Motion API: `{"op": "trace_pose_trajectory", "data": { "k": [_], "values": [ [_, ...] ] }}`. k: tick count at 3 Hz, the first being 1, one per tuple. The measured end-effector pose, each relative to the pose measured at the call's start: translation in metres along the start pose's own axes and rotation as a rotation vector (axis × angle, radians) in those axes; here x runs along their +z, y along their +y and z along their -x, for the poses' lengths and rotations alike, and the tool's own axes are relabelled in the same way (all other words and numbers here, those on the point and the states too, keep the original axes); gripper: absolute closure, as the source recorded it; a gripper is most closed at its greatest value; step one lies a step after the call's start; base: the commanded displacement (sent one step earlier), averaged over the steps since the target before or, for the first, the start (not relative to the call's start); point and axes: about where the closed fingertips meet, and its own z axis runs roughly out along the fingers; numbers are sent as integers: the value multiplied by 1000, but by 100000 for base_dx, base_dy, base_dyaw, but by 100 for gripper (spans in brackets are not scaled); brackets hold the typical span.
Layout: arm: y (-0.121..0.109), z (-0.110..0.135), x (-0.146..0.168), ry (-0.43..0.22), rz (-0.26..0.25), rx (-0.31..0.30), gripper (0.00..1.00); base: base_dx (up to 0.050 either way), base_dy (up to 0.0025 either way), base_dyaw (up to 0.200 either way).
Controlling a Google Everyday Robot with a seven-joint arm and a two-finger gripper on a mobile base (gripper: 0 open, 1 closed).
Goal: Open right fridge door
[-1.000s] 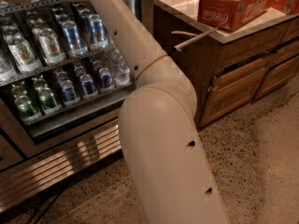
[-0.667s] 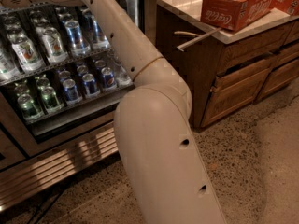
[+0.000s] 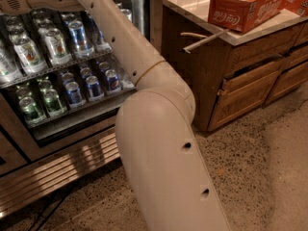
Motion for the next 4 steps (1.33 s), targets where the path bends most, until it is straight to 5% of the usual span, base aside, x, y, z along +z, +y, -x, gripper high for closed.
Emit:
{"op": "trace_pose_trajectory", "data": {
  "k": [1,2,4],
  "values": [
    [9,-21,19,-7,56,53,0,0,0,0],
    [29,-2,39,-14,64,45,0,0,0,0],
    [30,-10,48,-16,97,60,0,0,0,0]
  ]
}}
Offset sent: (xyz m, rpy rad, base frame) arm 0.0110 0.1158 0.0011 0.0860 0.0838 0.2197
